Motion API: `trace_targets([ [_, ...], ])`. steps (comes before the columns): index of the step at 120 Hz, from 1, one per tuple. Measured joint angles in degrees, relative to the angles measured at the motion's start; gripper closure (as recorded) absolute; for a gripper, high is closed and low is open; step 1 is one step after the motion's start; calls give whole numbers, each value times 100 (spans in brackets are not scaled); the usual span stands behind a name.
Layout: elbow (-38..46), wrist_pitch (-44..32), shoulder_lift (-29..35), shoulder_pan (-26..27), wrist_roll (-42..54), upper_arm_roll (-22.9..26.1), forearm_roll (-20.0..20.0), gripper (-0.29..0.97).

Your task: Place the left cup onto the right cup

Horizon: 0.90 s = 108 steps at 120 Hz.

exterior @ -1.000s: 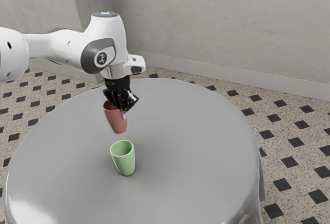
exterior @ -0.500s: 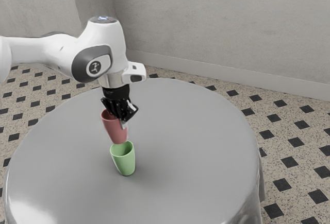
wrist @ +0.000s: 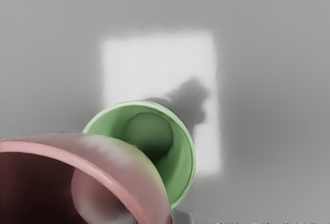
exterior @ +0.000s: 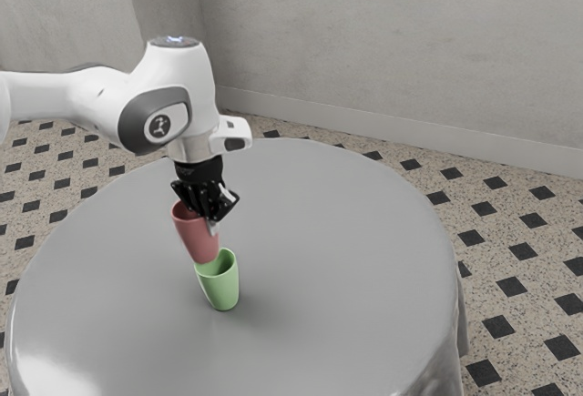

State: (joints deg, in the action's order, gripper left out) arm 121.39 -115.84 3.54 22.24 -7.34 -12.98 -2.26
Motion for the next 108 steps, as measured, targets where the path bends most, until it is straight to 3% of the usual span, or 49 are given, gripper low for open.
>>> trace_targets([
  [108, 63, -290, -123, 119, -280, 94, 43, 78],
])
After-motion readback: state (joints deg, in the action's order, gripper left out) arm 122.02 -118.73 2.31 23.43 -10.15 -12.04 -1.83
